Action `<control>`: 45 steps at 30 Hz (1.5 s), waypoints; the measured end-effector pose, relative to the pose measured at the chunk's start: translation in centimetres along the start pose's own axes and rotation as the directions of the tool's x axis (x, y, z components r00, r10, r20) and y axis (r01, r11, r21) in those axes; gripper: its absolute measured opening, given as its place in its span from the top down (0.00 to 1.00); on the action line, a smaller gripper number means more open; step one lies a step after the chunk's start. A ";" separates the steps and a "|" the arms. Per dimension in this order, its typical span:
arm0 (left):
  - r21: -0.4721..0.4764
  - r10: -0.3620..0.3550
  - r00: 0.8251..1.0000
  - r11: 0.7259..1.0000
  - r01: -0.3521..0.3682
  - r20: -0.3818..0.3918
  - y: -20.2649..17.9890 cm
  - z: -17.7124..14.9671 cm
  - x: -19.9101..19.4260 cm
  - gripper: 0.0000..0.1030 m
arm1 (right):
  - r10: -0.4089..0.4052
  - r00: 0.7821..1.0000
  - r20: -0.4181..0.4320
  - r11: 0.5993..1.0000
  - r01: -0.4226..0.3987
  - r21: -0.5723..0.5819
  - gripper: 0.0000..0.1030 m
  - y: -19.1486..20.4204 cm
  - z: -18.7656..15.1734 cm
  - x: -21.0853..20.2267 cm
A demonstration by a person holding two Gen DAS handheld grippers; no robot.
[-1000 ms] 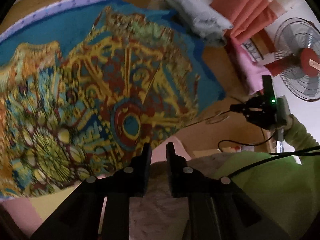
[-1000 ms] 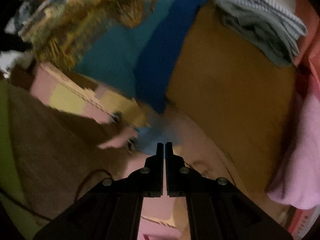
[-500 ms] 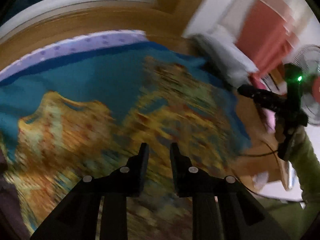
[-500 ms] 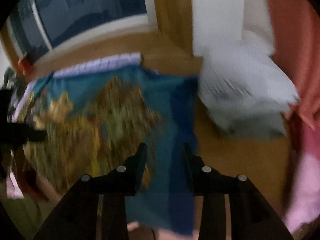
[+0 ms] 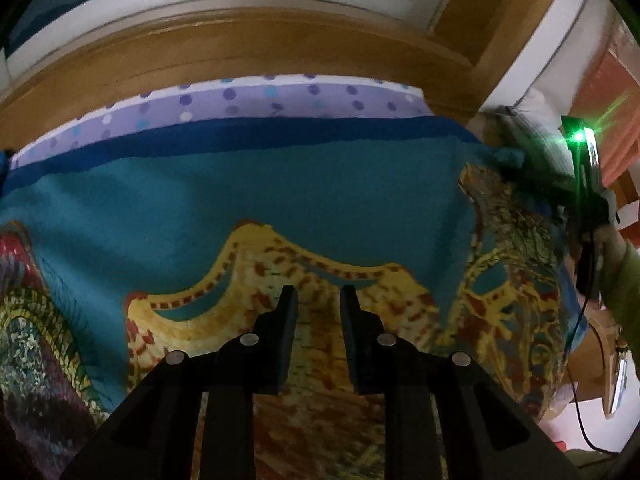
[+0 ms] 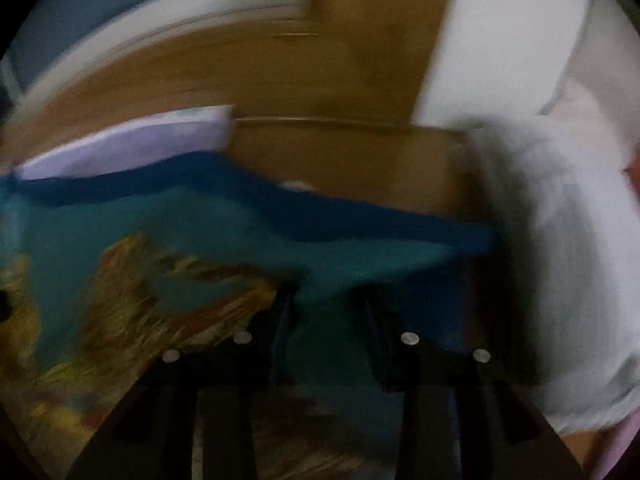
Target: Fold clothes
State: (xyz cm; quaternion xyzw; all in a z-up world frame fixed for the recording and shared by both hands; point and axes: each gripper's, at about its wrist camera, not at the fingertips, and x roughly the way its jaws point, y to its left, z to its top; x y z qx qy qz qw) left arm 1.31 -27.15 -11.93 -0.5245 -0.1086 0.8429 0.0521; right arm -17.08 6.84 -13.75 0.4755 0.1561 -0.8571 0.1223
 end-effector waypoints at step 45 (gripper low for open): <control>-0.691 0.229 0.949 0.723 -0.017 0.216 10.7 -25.3 -14.5 0.60 | 0.516 0.853 -0.080 0.713 -0.479 -0.511 0.49 26.0 -7.6 -13.8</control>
